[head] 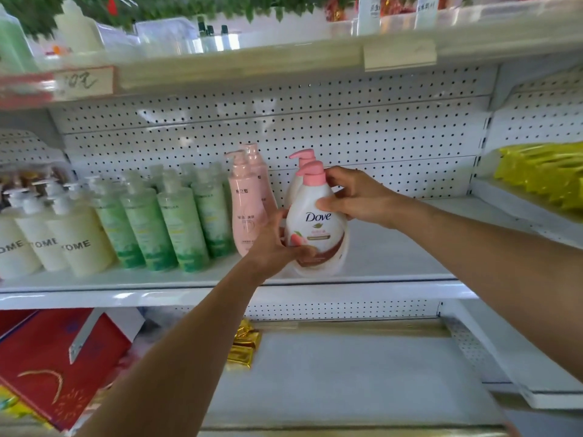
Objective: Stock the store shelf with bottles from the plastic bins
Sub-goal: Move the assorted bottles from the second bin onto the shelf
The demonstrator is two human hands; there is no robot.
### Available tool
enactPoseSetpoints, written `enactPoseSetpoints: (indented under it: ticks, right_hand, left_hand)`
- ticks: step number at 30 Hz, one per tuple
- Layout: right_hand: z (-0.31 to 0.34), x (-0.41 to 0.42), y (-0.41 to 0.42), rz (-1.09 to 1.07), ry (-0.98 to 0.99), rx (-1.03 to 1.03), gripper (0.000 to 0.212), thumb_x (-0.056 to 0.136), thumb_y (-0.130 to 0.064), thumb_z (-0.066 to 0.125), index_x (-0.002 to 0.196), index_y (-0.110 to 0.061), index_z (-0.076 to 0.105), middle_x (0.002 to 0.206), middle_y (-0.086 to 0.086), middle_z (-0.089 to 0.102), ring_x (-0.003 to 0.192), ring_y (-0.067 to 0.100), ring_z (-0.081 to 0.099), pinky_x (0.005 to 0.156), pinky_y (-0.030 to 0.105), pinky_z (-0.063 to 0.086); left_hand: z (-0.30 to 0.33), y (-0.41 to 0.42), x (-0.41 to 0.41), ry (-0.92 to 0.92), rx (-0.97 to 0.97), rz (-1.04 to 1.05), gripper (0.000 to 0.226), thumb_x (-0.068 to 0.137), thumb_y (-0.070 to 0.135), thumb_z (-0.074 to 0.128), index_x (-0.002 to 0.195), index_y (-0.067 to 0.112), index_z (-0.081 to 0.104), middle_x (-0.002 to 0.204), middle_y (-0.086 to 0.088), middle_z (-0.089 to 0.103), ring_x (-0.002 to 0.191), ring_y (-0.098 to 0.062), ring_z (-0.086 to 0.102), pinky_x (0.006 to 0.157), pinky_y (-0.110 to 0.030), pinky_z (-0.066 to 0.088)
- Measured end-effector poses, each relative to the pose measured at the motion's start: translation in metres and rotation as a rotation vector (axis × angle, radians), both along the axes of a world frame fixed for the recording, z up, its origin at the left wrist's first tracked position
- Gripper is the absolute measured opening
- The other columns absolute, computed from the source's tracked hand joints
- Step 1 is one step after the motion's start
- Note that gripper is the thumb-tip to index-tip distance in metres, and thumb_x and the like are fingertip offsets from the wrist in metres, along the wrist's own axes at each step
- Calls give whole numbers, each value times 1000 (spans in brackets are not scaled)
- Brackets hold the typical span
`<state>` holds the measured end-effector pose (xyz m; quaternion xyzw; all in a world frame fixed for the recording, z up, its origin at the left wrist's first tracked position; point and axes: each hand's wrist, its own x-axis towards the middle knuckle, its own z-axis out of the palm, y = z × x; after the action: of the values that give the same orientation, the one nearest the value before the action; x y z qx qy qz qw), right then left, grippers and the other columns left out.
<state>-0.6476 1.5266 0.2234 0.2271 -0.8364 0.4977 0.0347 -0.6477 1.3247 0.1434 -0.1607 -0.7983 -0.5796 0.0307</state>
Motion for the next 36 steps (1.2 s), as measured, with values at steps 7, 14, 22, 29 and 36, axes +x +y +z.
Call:
enactPoseSetpoints:
  ticks: [7, 14, 22, 29, 36]
  right_hand:
    - [6, -7, -13, -92, -25, 163, 49, 92, -28, 63, 136, -33, 44, 128, -4, 51, 105, 21, 59, 70, 37, 55]
    - [7, -12, -24, -131, -29, 200, 47, 93, -28, 61, 136, -33, 43, 129, -2, 49, 103, 23, 59, 79, 45, 57]
    - [3, -11, -26, -119, -80, 135, 51, 95, -26, 59, 142, -31, 39, 130, -3, 49, 107, 22, 57, 81, 39, 52]
    - [-17, 12, -19, -394, 222, 284, 36, 96, -29, 53, 131, -22, 51, 115, 0, 60, 100, 21, 60, 86, 35, 48]
    - [-60, 72, 15, -489, 323, 577, 26, 92, -17, 50, 116, -25, 57, 104, -8, 63, 92, 18, 61, 76, 30, 44]
  left_hand:
    - [-3, -2, -5, 65, 40, 20, 70, 68, 9, 84, 127, 17, 48, 113, -5, 64, 107, -20, 64, 87, -38, 57]
    - [-2, 0, -4, 146, -1, 130, 76, 71, 5, 81, 134, 17, 40, 111, 10, 49, 108, -16, 54, 92, -35, 52]
    - [-4, 3, -2, 192, -121, 208, 76, 75, 10, 79, 137, 17, 36, 99, 23, 45, 96, -11, 52, 90, -33, 47]
    - [-6, 0, 17, 189, -152, 278, 56, 83, 25, 74, 130, 20, 44, 124, -3, 55, 106, -19, 60, 93, -43, 52]
    - [-24, -3, 69, 202, -250, 345, 24, 86, 28, 68, 109, 25, 62, 92, 15, 65, 81, -4, 64, 84, -40, 55]
